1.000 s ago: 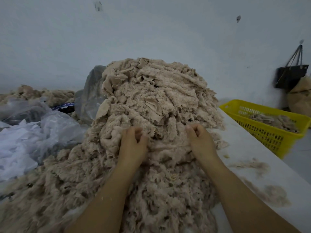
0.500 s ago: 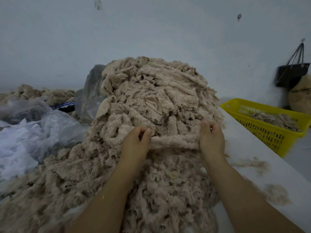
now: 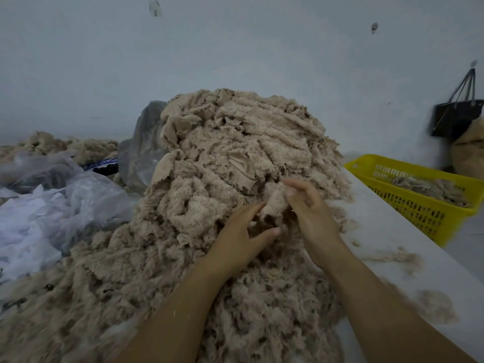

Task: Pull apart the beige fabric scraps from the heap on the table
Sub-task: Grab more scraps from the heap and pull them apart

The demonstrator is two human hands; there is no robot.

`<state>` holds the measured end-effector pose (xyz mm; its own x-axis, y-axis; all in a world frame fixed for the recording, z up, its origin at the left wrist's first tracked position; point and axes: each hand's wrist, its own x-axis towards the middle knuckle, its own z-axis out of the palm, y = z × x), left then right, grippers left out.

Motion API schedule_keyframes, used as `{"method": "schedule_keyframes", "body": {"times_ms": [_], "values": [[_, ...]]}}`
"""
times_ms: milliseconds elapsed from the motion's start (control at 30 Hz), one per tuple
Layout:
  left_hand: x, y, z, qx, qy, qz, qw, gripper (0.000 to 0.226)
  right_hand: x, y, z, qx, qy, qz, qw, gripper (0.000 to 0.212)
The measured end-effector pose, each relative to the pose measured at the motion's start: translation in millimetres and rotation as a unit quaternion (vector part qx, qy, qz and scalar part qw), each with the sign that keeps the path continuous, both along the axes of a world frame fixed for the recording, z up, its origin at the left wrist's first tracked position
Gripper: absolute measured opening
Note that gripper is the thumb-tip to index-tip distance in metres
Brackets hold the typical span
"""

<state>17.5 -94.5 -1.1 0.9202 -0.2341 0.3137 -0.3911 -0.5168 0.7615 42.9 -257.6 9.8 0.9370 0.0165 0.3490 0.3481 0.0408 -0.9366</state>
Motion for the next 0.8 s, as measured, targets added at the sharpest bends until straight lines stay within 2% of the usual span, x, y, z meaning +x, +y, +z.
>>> {"method": "schedule_keyframes", "body": {"times_ms": [67, 100, 167, 233, 267, 333, 367, 433, 500, 600, 667, 700, 733, 800], "values": [[1.4, -0.9, 0.5, -0.067, 0.003, 0.016, 0.998, 0.020, -1.6, 3.3, 0.6, -0.044, -0.015, 0.025, 0.999, 0.025], [3.3, 0.0, -0.2, -0.103, 0.008, 0.042, 0.994, 0.015, -3.5, 5.5, 1.5, -0.063, -0.022, 0.032, 0.997, 0.023], [3.5, 1.3, 0.5, -0.159, 0.033, 0.091, 0.983, 0.025, -6.3, 7.9, 1.9, -0.088, -0.029, 0.061, 0.994, 0.015], [4.0, 2.5, 1.2, -0.209, 0.066, 0.104, 0.970, 0.038, -6.8, 10.5, -2.0, -0.147, -0.033, 0.094, 0.984, 0.034], [3.3, 2.5, 1.4, -0.234, 0.079, 0.100, 0.964, 0.037, -6.9, 13.2, -5.1, -0.190, -0.036, 0.097, 0.976, 0.035], [2.7, 2.4, 1.4, -0.253, 0.098, 0.087, 0.958, 0.031, -5.8, 18.7, -10.7, -0.255, -0.063, 0.073, 0.962, 0.013], [3.2, 3.0, 0.6, -0.243, 0.099, 0.088, 0.961, 0.039, -4.7, 19.8, -12.3, -0.261, -0.077, 0.050, 0.961, 0.010], [3.7, 3.4, -0.6, -0.237, 0.086, 0.094, 0.963, 0.043, -2.3, 17.3, -13.0, -0.234, -0.073, 0.011, 0.969, 0.023], [3.7, 3.3, -1.3, -0.249, 0.077, 0.089, 0.961, 0.037, 0.7, 11.6, -12.4, -0.161, -0.022, -0.027, 0.986, 0.023], [6.0, 6.1, 2.7, -0.344, 0.103, 0.122, 0.925, 0.032, 15.6, -2.2, -15.3, -0.021, 0.079, -0.142, 0.986, 0.039], [8.7, 11.8, 7.1, -0.415, 0.131, 0.141, 0.889, 0.033, 25.2, -15.3, -15.8, -0.009, 0.133, -0.190, 0.973, 0.049], [8.9, 13.5, 9.8, -0.444, 0.146, 0.134, 0.874, 0.036, 28.3, -20.5, -17.9, -0.021, 0.146, -0.194, 0.970, 0.045], [8.2, 14.3, 12.4, -0.469, 0.160, 0.123, 0.860, 0.038, 28.5, -22.6, -19.5, -0.041, 0.160, -0.183, 0.969, 0.038], [7.4, 13.9, 14.2, -0.490, 0.176, 0.104, 0.847, 0.041, 22.1, -16.6, -18.3, -0.083, 0.165, -0.133, 0.974, 0.038]]}}
